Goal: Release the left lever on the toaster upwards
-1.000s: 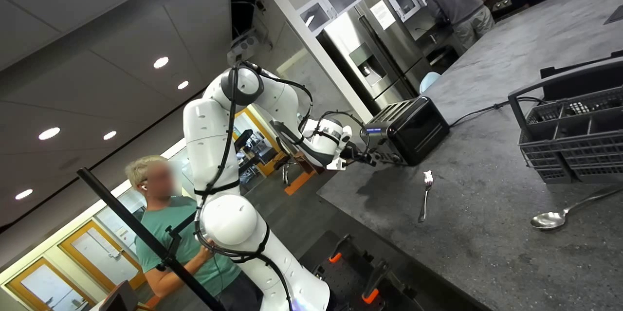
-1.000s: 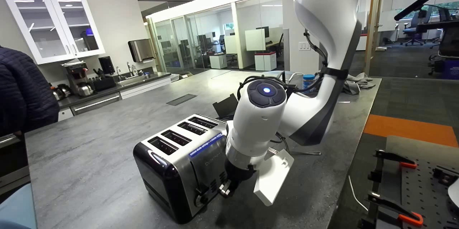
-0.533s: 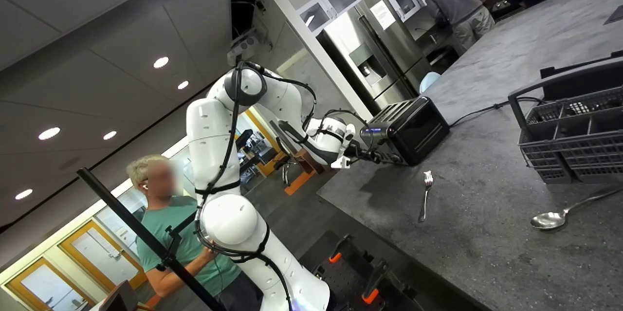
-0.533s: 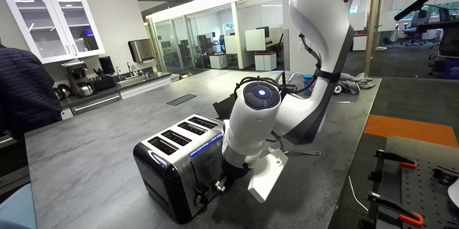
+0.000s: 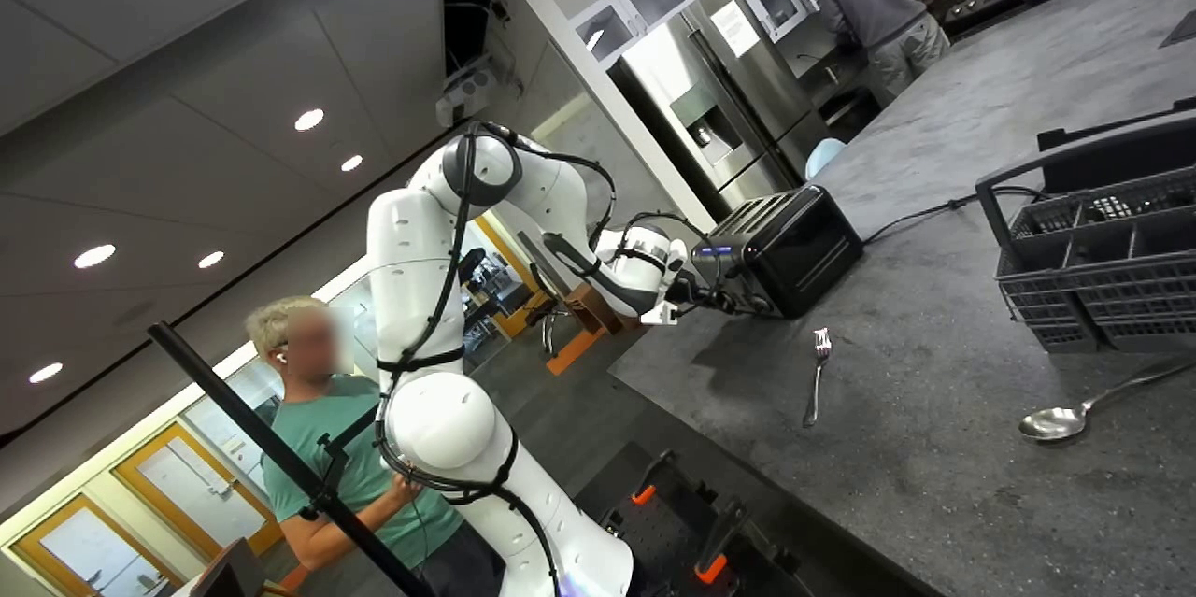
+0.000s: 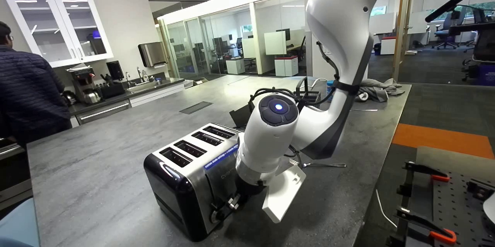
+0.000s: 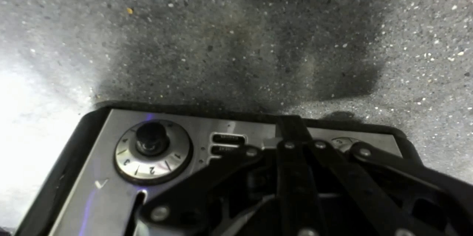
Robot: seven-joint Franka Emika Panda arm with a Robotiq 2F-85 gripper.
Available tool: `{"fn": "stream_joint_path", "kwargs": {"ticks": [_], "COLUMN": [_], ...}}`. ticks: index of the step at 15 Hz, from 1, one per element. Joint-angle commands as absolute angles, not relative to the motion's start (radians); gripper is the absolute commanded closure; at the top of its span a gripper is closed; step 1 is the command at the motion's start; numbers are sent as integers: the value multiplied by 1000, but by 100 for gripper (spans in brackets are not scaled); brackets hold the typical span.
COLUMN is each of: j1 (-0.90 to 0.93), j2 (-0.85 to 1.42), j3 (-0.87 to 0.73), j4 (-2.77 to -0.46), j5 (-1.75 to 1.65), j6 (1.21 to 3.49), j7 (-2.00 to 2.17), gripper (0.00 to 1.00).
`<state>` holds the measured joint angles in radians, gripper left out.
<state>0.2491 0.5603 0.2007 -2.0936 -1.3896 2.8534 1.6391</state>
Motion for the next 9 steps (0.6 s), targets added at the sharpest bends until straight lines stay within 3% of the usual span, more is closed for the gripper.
{"fn": "stream_joint_path", "kwargs": {"ticks": [1,9], "j1": [272,309], "j2": [581,601], "j3": [182,161], "j4": [-2060,-2037], "j5": [-1440,-1595], "j6": [2839,2818], "j7": [1706,1865], "gripper": [100,100]}}
